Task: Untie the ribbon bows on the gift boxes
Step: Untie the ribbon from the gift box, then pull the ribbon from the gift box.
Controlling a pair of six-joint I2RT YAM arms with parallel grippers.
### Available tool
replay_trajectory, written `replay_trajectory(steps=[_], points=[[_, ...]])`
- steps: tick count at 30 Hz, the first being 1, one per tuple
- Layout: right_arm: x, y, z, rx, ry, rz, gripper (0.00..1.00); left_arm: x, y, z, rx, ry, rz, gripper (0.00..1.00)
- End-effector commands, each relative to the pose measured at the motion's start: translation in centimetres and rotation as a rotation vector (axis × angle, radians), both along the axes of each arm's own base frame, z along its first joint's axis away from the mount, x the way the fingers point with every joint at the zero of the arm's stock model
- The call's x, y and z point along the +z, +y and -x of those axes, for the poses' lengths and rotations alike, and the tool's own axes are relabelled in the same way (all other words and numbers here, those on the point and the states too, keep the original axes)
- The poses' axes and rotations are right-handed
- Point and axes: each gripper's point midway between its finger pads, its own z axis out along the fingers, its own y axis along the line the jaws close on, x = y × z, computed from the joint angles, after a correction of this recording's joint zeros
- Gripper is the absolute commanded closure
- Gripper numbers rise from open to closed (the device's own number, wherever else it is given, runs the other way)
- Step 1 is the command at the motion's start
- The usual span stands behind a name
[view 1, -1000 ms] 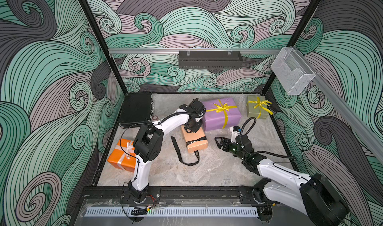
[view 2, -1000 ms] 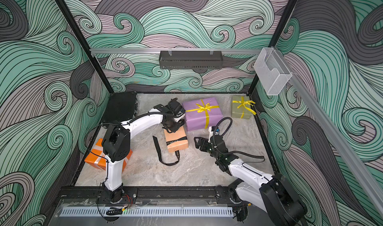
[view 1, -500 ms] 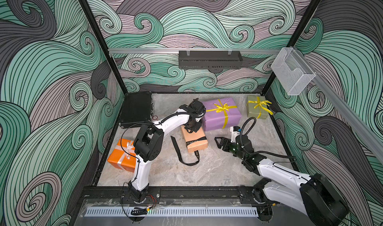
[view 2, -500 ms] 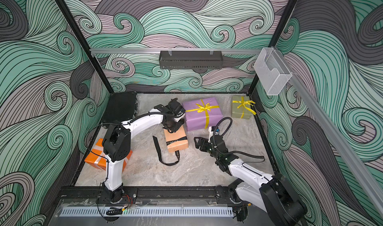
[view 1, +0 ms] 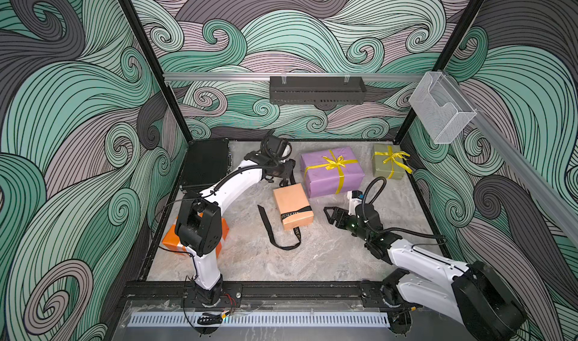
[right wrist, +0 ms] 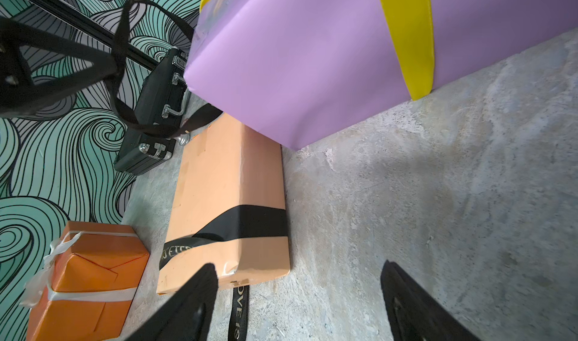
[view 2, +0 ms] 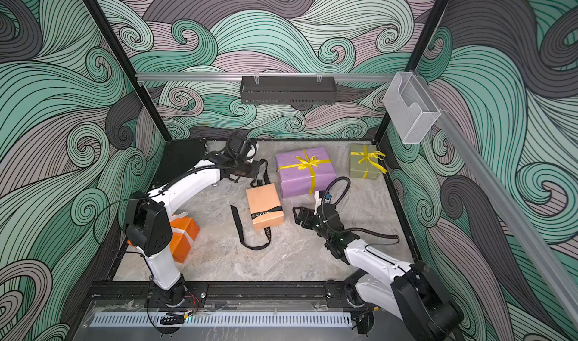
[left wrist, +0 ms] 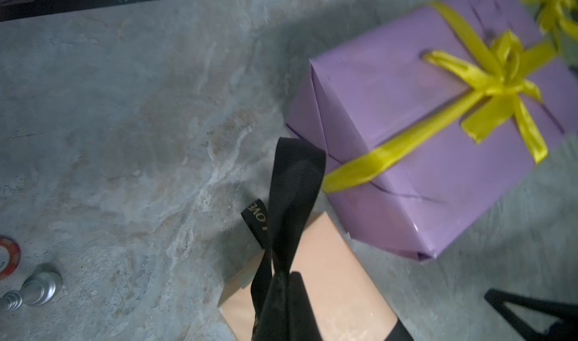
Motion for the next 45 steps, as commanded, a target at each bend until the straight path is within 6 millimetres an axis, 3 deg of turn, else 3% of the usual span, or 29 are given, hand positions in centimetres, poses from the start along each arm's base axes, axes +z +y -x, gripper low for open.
replay_trajectory(steps=[1, 6, 12, 17, 21, 23, 26, 29, 32, 37, 41, 45], points=[[1.0, 0.3, -0.8, -0.003, -0.016, -0.008, 0.17, 0.7, 0.5, -2.2, 0.129, 0.031, 0.157, 1.00], [0.7, 0.5, -0.9, 0.000, 0.003, -0.005, 0.17, -0.9, 0.3, -4.2, 0.173, 0.126, 0.234, 1.00], [0.5, 0.7, -1.0, 0.004, 0.015, -0.001, 0.17, -2.6, 0.4, -6.5, 0.226, 0.187, 0.211, 1.00], [0.5, 0.7, -1.0, 0.005, 0.023, 0.008, 0.17, -3.6, 1.5, -8.0, 0.305, 0.205, 0.213, 0.65], [0.6, 0.6, -1.0, -0.001, 0.021, 0.011, 0.16, -3.4, 1.9, -8.2, 0.322, 0.192, 0.195, 0.22], [0.7, 0.4, -1.1, -0.006, 0.017, 0.015, 0.16, -3.0, 2.0, -7.9, 0.319, 0.189, 0.191, 0.09], [0.8, 0.2, -1.0, -0.011, 0.015, 0.021, 0.16, -1.7, 1.5, -6.9, 0.289, 0.165, 0.190, 0.02], [1.1, 0.1, -1.0, -0.011, 0.000, 0.021, 0.16, -0.6, 1.0, -5.1, 0.255, 0.149, 0.180, 0.01], [1.8, -0.3, -0.9, -0.023, -0.021, 0.033, 0.16, 0.9, 0.5, -2.0, 0.224, 0.149, 0.117, 0.01], [2.7, -2.0, -0.2, -0.078, -0.072, 0.037, 0.14, 3.6, -0.9, 5.3, 0.055, 0.066, -0.104, 0.01], [3.8, -3.4, 0.2, -0.128, -0.120, 0.036, 0.15, 3.9, -1.0, 11.5, -0.100, 0.049, -0.215, 0.01], [4.0, -5.2, 0.5, -0.198, -0.131, 0.087, 0.20, 3.1, 0.2, 17.4, -0.264, 0.032, -0.284, 0.01]])
